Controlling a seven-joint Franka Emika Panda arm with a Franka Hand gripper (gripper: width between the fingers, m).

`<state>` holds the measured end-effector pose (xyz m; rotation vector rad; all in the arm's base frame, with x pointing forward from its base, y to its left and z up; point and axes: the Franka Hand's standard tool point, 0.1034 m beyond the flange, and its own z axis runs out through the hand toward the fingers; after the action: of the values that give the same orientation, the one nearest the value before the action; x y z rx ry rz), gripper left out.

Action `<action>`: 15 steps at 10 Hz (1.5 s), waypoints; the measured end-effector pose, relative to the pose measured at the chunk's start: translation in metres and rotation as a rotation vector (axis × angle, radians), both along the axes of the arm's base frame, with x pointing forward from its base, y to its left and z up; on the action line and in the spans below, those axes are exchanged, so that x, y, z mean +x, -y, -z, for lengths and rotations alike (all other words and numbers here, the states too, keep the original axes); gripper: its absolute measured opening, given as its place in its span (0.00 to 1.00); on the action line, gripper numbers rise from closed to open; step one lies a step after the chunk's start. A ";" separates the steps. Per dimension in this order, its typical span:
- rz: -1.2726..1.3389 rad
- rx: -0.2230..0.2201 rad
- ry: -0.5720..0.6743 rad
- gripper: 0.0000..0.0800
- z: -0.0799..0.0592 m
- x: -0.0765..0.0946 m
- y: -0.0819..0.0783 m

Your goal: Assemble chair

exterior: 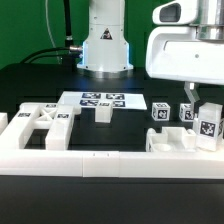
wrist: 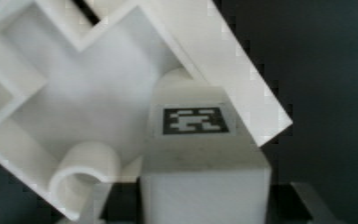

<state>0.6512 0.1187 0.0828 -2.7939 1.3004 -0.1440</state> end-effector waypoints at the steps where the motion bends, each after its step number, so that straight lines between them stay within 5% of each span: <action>1: 0.104 0.012 -0.003 0.36 0.000 0.000 0.000; 3: 0.196 0.029 -0.006 0.36 0.000 0.000 0.001; 5: 0.157 0.030 -0.007 0.64 0.002 -0.001 0.000; 6: 0.097 0.023 -0.007 0.64 0.002 -0.001 0.001; 7: -0.002 0.012 -0.001 0.78 0.002 -0.001 -0.001; 15: -0.773 -0.077 -0.029 0.81 0.006 -0.004 -0.003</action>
Offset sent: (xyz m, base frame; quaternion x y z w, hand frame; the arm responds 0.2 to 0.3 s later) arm 0.0000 0.0000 0.0000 0.0000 0.0000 0.1296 0.9916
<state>0.6471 0.1217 0.0773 -3.1280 0.1491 -0.1115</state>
